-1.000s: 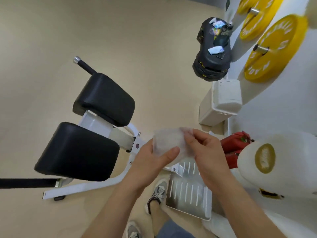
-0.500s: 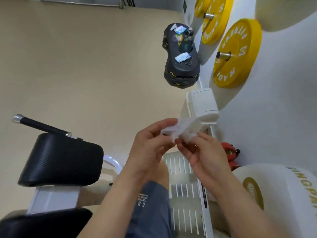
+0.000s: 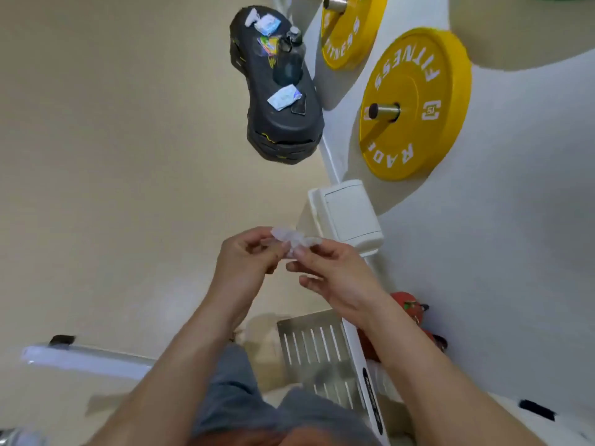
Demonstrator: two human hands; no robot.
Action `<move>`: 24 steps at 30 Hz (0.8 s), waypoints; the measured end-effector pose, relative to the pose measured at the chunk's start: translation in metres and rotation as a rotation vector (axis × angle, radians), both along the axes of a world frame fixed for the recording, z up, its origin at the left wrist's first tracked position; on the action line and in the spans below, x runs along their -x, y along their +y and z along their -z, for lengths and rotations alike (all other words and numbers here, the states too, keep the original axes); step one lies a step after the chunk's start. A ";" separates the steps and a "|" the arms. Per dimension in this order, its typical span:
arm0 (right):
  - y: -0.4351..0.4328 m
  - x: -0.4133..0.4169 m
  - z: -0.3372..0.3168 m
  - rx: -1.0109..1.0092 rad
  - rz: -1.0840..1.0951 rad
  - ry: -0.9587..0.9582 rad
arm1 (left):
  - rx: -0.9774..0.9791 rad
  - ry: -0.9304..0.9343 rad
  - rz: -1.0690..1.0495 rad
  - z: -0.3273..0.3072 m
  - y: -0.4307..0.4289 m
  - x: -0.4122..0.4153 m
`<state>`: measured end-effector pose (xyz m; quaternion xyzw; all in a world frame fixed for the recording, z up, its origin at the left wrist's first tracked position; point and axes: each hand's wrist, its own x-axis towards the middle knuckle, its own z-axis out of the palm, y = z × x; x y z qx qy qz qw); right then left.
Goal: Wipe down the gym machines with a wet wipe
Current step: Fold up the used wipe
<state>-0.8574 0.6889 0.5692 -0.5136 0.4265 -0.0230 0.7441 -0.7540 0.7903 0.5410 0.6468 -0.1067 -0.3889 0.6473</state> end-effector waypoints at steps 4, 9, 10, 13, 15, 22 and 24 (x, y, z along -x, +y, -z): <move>-0.025 -0.063 0.022 0.006 0.114 0.017 | -0.035 0.126 -0.059 0.021 -0.034 -0.059; -0.065 -0.092 0.036 -0.033 0.372 0.039 | -0.130 0.184 0.038 0.044 -0.096 -0.088; -0.076 -0.093 0.039 0.003 0.434 0.058 | -0.143 0.158 0.085 0.048 -0.111 -0.089; -0.113 -0.087 0.057 0.153 0.592 0.165 | -0.206 0.085 0.217 0.069 -0.155 -0.085; -0.141 -0.080 0.076 0.211 0.663 0.226 | -0.258 0.024 0.319 0.092 -0.184 -0.081; -0.230 -0.047 0.210 0.165 0.659 0.479 | -0.392 -0.444 0.923 0.218 -0.293 -0.085; -0.256 -0.045 0.254 0.217 0.489 0.552 | -0.393 -0.597 1.041 0.266 -0.335 -0.090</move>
